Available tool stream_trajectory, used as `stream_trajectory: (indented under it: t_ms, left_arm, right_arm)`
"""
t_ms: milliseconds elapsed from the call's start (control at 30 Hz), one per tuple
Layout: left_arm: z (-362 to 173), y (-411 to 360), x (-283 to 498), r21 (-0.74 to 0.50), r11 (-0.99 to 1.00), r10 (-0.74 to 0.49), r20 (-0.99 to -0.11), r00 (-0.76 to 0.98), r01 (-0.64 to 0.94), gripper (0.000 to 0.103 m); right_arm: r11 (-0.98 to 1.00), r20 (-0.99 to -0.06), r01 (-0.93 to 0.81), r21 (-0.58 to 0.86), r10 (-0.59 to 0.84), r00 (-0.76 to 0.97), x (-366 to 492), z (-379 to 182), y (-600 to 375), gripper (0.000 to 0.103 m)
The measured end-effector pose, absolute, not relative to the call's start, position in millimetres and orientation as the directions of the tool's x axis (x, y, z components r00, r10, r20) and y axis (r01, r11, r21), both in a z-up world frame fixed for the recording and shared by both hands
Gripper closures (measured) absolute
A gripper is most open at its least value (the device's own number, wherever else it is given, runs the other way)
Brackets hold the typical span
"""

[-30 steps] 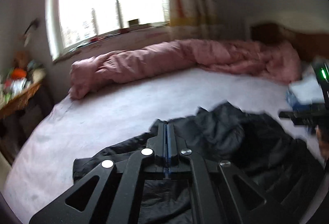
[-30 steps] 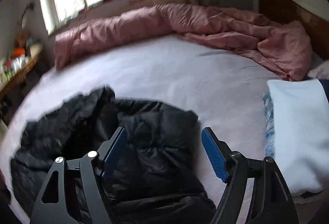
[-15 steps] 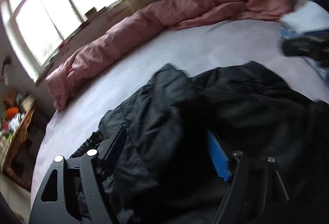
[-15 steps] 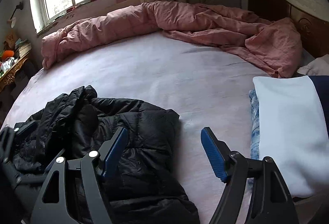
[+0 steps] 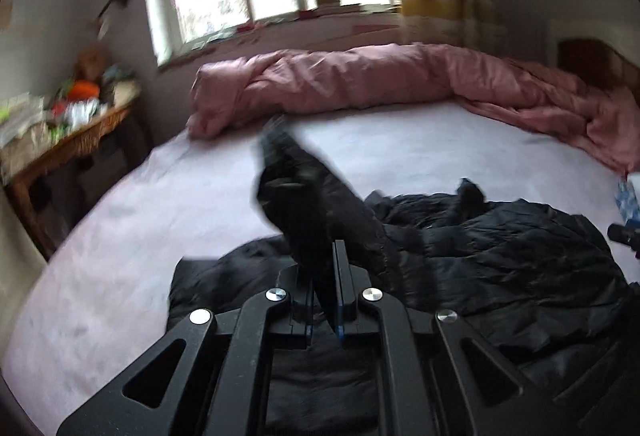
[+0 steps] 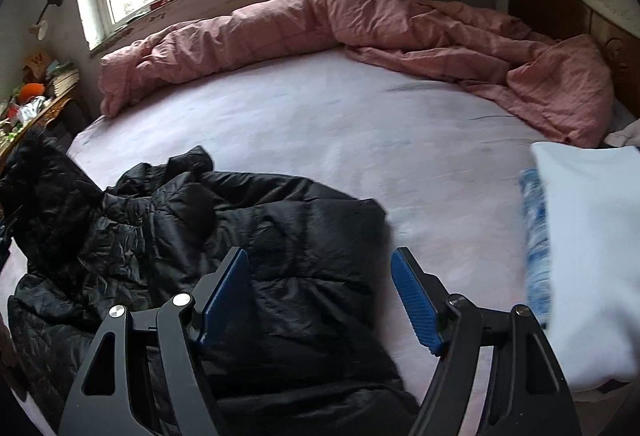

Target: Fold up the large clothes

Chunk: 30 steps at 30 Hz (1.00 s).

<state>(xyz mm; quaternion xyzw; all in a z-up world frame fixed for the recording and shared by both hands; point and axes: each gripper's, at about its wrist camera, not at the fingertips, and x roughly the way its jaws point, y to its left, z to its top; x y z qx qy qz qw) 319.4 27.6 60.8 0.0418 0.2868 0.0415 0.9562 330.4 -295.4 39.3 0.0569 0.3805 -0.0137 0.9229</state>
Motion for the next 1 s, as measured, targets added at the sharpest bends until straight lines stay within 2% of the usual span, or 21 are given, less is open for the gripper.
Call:
stream_trajectory:
  t_ms: [133, 167, 200, 300, 433, 500, 533, 600, 633, 667, 700, 800, 900, 933, 1000]
  left_arm:
    - [40, 57, 309, 0.098, 0.987, 0.164, -0.562, 0.811, -0.131, 0.086]
    - [34, 61, 305, 0.099, 0.983, 0.184, -0.556, 0.811, -0.155, 0.088]
    - [29, 66, 304, 0.099, 0.976, 0.216, -0.542, 0.812, -0.194, 0.093]
    - [12, 78, 304, 0.094, 0.956, 0.283, -0.548, 0.787, -0.278, 0.095]
    - [-1, 83, 312, 0.09, 0.967, 0.243, -0.606, 0.757, -0.238, 0.094]
    - [-5, 83, 314, 0.073, 0.975, 0.209, -0.622, 0.755, -0.21, 0.078]
    - [-6, 84, 313, 0.055, 0.98, 0.184, -0.623, 0.76, -0.192, 0.074]
    - [-4, 84, 312, 0.031, 0.986, 0.147, -0.62, 0.771, -0.163, 0.06]
    - [-2, 84, 311, 0.026, 0.988, 0.138, -0.615, 0.776, -0.155, 0.055]
    - [0, 84, 308, 0.026, 0.987, 0.139, -0.605, 0.784, -0.156, 0.042]
    - [3, 84, 304, 0.029, 0.987, 0.145, -0.589, 0.795, -0.159, 0.037]
    - [9, 81, 299, 0.041, 0.989, 0.141, -0.57, 0.809, -0.144, 0.036]
    - [3, 77, 306, 0.084, 0.985, 0.172, -0.611, 0.773, -0.153, 0.035]
    - [0, 76, 310, 0.096, 0.985, 0.174, -0.628, 0.759, -0.146, 0.035]
    - [-6, 72, 314, 0.111, 0.986, 0.167, -0.652, 0.74, -0.124, 0.035]
  right_arm:
    - [0.994, -0.718, 0.009, 0.108, 0.072, 0.692, 337, 27, -281, 0.027]
    - [0.995, -0.735, -0.009, 0.102, 0.082, 0.673, 340, 21, -275, 0.027]
    - [0.996, -0.755, -0.029, 0.082, 0.081, 0.651, 343, 14, -268, 0.027]
    - [0.999, -0.783, -0.038, 0.017, 0.037, 0.62, 351, 0, -256, 0.027]
    - [0.999, -0.792, -0.045, 0.025, 0.047, 0.608, 359, -7, -254, 0.027]
    - [0.998, -0.811, -0.063, 0.012, 0.047, 0.583, 364, -15, -252, 0.029]
    - [0.998, -0.82, -0.07, -0.003, 0.038, 0.571, 366, -20, -251, 0.033]
    - [0.998, -0.822, -0.066, -0.018, 0.022, 0.569, 368, -26, -249, 0.057]
    - [0.998, -0.819, -0.061, -0.016, 0.022, 0.574, 368, -26, -249, 0.064]
    - [0.999, -0.811, -0.051, -0.012, 0.02, 0.585, 368, -25, -250, 0.077]
    - [0.999, -0.801, -0.036, -0.009, 0.015, 0.599, 367, -23, -253, 0.087]
    - [0.998, -0.773, 0.057, 0.0, -0.037, 0.634, 366, -17, -267, 0.094]
    - [0.989, -0.756, 0.141, 0.041, -0.062, 0.651, 364, -15, -287, 0.094]
    - [0.987, -0.757, 0.152, 0.055, -0.059, 0.65, 364, -14, -291, 0.093]
    - [0.987, -0.768, 0.143, 0.071, -0.037, 0.64, 362, -13, -294, 0.083]
